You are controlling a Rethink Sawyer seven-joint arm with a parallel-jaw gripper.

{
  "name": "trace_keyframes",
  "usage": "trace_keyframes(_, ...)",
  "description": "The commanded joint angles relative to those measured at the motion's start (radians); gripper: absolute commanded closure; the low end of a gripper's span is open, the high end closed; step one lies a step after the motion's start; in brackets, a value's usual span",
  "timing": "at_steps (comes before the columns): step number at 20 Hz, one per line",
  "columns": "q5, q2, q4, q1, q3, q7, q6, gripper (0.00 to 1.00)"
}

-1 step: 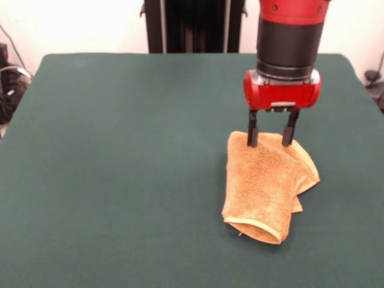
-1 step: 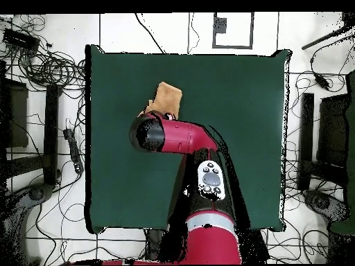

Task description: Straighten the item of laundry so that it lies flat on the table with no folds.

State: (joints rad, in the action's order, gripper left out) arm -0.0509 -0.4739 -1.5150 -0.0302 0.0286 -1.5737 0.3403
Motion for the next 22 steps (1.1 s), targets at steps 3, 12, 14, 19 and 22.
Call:
trace_keyframes(3,-0.033,0.074,0.024,0.058,-0.03,-0.211,0.0,0.0)
trace_keyframes(12,-0.024,0.11,0.064,0.074,-0.021,-0.193,0.011,0.0)
trace_keyframes(14,-0.026,0.115,0.074,0.076,-0.019,-0.193,0.015,0.0)
trace_keyframes(19,-0.03,0.116,0.071,0.072,-0.022,-0.197,0.008,0.0)
trace_keyframes(22,-0.033,0.121,0.081,0.073,-0.021,-0.196,0.01,0.0)
